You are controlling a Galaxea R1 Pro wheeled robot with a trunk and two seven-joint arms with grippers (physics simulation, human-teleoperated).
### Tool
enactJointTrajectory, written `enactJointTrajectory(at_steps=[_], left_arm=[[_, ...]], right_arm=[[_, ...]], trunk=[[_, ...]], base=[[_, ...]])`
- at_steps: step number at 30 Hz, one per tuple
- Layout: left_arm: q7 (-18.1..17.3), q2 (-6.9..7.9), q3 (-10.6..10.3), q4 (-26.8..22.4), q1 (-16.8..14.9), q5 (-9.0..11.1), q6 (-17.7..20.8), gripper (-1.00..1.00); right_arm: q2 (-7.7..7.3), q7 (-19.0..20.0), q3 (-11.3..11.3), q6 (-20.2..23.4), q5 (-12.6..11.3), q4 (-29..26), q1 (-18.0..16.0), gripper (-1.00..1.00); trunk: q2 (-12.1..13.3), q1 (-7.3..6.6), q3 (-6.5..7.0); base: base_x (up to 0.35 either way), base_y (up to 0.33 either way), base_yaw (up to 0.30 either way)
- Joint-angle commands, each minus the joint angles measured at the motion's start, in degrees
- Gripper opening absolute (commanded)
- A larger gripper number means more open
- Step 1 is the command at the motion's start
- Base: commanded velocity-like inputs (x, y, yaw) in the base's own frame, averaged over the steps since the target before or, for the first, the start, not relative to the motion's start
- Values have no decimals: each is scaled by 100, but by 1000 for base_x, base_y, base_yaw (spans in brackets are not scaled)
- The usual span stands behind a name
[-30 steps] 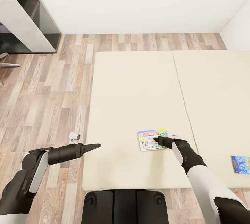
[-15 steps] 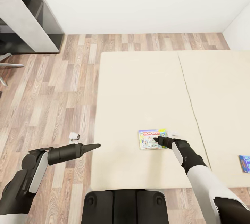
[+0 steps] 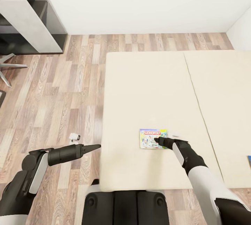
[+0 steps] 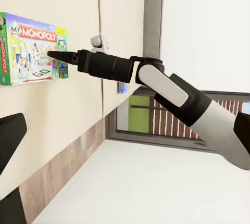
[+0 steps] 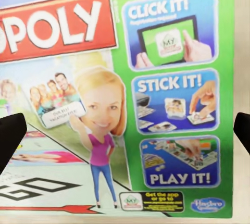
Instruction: Put all the toys in the child's room - the three board games (two on the bed and one on the table), the two jigsaw puzzles on the table, and the tennis ball on the table - inside the toy box on the table in the child's room.
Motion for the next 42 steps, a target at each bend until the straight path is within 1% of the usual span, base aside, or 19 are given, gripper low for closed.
enactJointTrajectory(at_steps=[1, 6, 18, 31, 42], left_arm=[[-11, 2, 1, 1, -2, 8, 33, 100], [-11, 4, 2, 1, -2, 8, 33, 100], [-11, 7, 2, 1, -2, 8, 33, 100], [-11, 7, 2, 1, -2, 8, 33, 100], [-11, 7, 2, 1, -2, 8, 33, 100]], right_arm=[[1, 7, -15, 34, -57, -9, -1, 100], [1, 7, -15, 33, -57, -10, -1, 100], [1, 7, -15, 26, -55, -10, -1, 100], [5, 7, -15, 29, -57, -9, -1, 100], [2, 7, -15, 26, -56, -9, -1, 100]], trunk=[[-9, 3, -6], [-9, 3, -6], [-9, 3, -6], [-9, 3, -6], [-9, 3, -6]], base=[[0, 158, 0], [0, 118, 0], [0, 22, 0], [0, 159, 0], [0, 16, 0]])
